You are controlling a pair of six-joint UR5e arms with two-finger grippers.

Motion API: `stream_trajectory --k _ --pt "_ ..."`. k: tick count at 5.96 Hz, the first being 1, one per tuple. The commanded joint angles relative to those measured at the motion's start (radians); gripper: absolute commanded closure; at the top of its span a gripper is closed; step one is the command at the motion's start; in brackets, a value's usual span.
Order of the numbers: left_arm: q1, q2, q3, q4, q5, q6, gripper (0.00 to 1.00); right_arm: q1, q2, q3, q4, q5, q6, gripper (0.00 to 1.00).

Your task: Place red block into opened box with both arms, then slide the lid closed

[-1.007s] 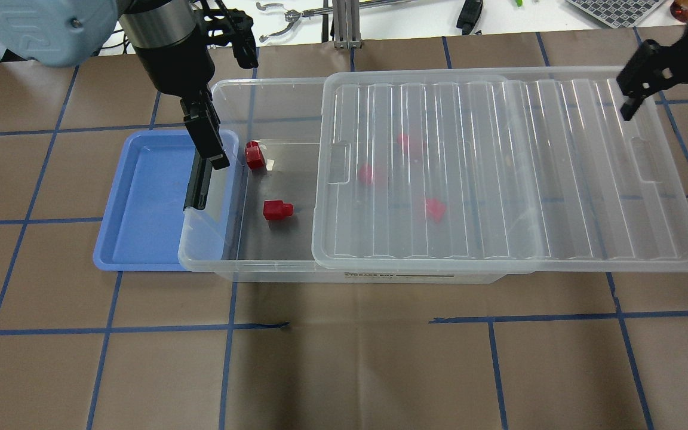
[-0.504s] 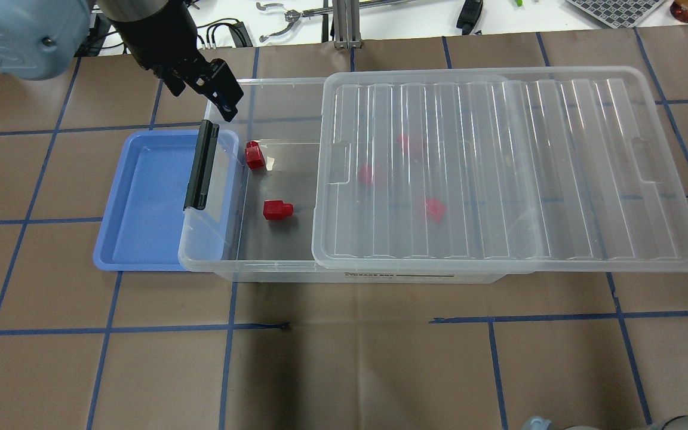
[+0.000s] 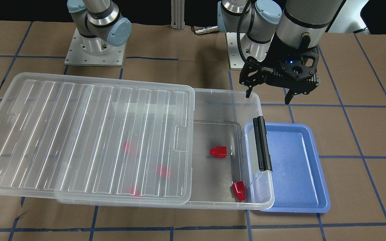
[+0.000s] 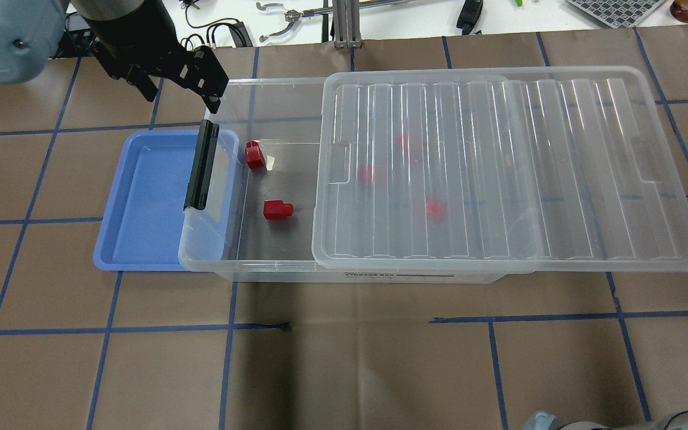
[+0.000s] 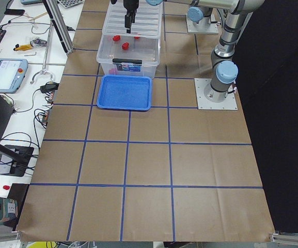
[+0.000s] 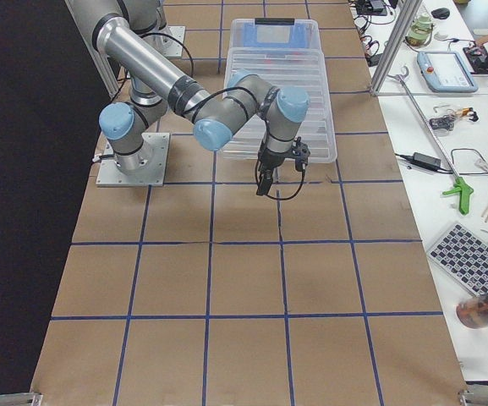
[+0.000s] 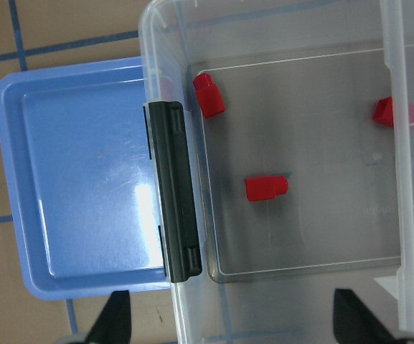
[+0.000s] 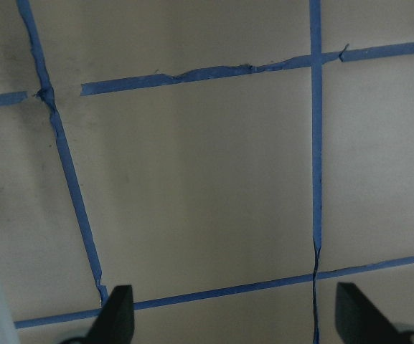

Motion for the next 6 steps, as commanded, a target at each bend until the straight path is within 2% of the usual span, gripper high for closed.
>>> stream_trajectory --k 1,6 --pt "0.007 0.042 -0.070 0.028 -0.002 -0.045 0.02 0.007 -0.012 0.023 0.011 0.006 0.055 0.00" --pt "0.013 0.046 -0.072 0.025 0.000 -0.039 0.02 0.047 -0.046 0.060 0.019 0.061 0.055 0.00"
